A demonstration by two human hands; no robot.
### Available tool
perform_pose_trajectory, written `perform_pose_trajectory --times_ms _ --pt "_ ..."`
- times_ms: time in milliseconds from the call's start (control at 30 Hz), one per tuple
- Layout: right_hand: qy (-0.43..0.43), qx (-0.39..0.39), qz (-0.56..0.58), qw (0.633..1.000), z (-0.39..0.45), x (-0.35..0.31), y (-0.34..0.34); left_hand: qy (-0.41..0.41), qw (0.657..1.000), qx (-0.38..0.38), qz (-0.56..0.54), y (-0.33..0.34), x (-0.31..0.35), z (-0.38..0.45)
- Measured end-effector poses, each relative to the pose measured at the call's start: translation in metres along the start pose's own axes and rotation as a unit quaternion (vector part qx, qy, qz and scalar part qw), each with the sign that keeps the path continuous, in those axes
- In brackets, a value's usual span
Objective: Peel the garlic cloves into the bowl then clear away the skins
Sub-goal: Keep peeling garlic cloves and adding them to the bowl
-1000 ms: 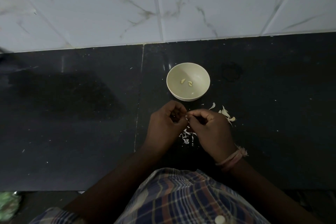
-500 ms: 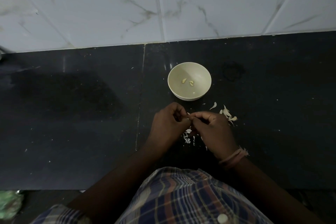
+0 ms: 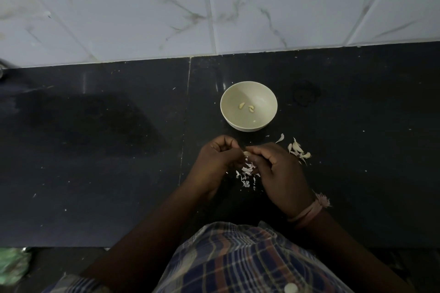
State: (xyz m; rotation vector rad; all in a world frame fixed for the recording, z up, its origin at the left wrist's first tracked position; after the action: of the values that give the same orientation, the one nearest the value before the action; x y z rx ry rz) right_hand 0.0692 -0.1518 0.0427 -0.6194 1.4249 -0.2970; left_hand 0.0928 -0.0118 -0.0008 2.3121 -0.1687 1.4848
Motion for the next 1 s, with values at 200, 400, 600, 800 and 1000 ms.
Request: perform_pose_trajectory --times_ms 200,400,600,800,1000 --pt "-0.047 0.038 -0.088 0.994 -0.002 -0.015 -0.003 -0.042 0.996 -0.003 -0.073 -0.002 -0.014 -0.002" --pt "0.088 0.030 0.248 0.964 0.001 0.029 0.019 -0.049 0.986 -0.012 -0.162 0.004 -0.015 -0.001" --pt "0.183 0.037 0.553 0.812 -0.004 0.041 0.057 -0.076 0.970 0.004 -0.232 0.004 -0.028 0.000" --pt "0.220 0.040 0.598 0.769 0.002 0.042 0.067 -0.084 0.979 0.002 -0.185 0.000 -0.034 0.001" --pt "0.235 0.067 0.626 0.740 -0.003 0.048 0.065 -0.100 0.987 0.002 -0.128 0.005 -0.040 -0.001"
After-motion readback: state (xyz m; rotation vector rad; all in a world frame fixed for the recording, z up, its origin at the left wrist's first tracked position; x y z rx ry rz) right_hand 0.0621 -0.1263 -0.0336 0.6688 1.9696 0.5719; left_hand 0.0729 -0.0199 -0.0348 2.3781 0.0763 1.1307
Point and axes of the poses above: each hand's wrist, its own z-axis towards the middle knuckle, its own y-axis out of the palm, x = y × z, the point moved 10 cm from there along z, towards the middle knuckle, and after that the axes turned 14 degrees about -x, right-handed, at the moved point
